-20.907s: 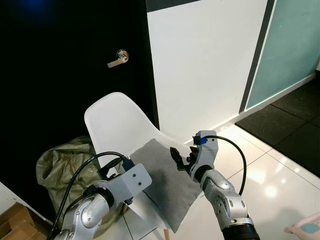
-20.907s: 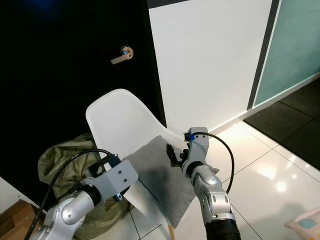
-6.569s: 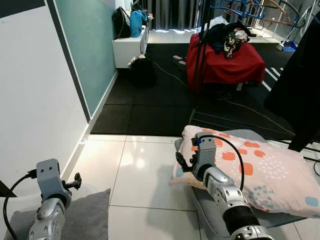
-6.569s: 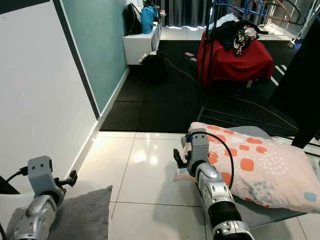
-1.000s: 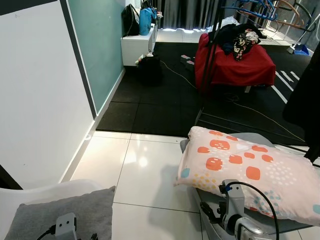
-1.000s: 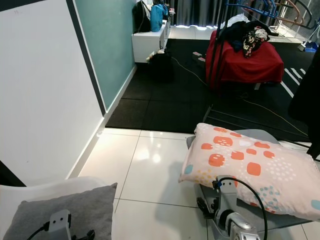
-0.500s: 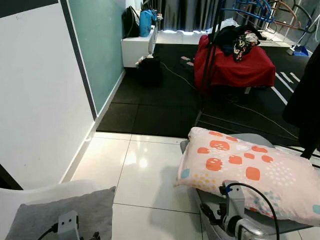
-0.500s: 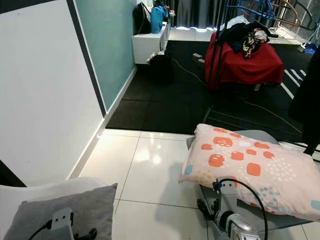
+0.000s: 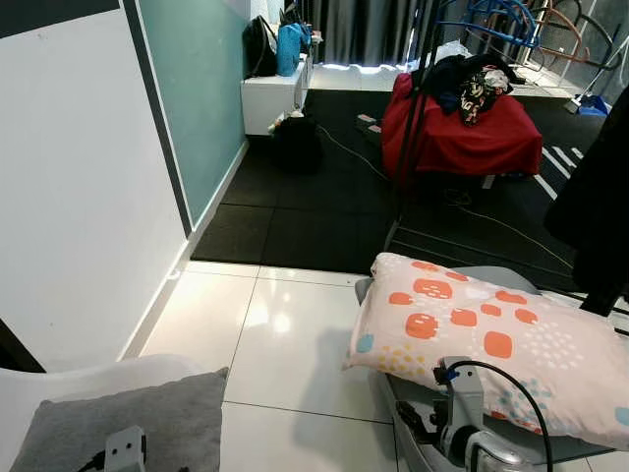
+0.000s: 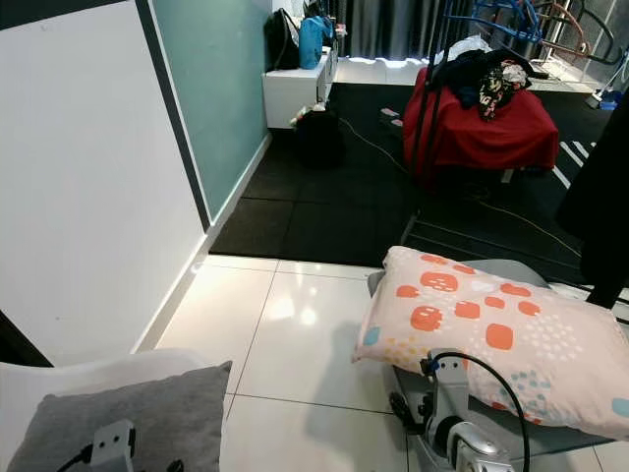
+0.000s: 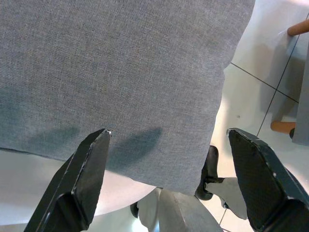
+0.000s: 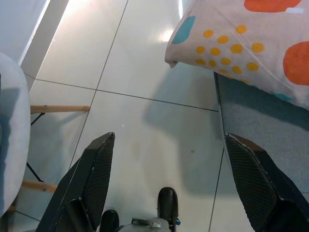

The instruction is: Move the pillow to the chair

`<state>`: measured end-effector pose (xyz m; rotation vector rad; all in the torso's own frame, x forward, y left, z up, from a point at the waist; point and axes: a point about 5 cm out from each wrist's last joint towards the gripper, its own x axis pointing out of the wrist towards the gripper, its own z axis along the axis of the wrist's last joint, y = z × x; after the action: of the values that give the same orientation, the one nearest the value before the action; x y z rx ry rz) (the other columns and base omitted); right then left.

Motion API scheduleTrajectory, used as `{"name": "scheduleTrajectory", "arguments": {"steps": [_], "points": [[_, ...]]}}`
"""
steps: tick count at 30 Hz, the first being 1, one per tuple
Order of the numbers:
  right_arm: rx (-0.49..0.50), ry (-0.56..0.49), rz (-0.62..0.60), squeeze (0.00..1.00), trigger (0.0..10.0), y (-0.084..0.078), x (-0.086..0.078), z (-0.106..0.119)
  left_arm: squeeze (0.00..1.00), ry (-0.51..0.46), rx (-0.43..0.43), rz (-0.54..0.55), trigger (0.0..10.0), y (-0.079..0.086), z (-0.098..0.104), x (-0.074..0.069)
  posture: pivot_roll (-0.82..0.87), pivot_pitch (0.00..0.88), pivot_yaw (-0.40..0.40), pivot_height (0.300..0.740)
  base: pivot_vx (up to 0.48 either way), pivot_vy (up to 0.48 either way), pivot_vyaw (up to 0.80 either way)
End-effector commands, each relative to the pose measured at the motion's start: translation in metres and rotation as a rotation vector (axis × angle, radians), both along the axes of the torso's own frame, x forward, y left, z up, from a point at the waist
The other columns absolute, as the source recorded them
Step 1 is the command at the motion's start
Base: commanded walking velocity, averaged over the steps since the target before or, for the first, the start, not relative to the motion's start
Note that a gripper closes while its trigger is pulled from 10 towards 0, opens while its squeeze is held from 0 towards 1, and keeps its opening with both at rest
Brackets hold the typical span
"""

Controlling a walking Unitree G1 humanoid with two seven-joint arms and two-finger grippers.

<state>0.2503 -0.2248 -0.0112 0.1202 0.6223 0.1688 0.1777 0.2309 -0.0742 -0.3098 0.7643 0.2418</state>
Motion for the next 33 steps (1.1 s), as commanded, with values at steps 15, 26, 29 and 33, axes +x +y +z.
{"name": "scheduleTrajectory", "arguments": {"steps": [15,26,29,33], "points": [[0.015,-0.001,-0.017,0.0,10.0,0.0009,0.0014,0.0001,0.0,-0.012,0.005,0.03,10.0,0.0102,0.0021,-0.0019,-0.1,0.066,-0.024,0.74,0.0,0.0,0.0],[0.02,-0.006,-0.023,0.0,10.0,0.0038,0.0027,0.0005,0.0,-0.013,0.009,0.028,10.0,0.011,0.0024,-0.0017,-0.1,0.068,-0.019,0.74,0.0,0.0,0.0],[0.021,-0.007,-0.021,0.0,10.0,0.004,0.0031,0.001,0.0,-0.013,0.012,0.022,10.0,0.011,0.0026,-0.0013,-0.1,0.072,-0.017,0.74,0.0,0.0,0.0],[0.022,-0.008,-0.023,0.0,10.0,0.0039,0.0033,0.0015,0.0,-0.013,0.01,0.026,10.0,0.011,0.0026,-0.0013,-0.1,0.075,-0.018,0.74,0.0,0.0,0.0]]}}
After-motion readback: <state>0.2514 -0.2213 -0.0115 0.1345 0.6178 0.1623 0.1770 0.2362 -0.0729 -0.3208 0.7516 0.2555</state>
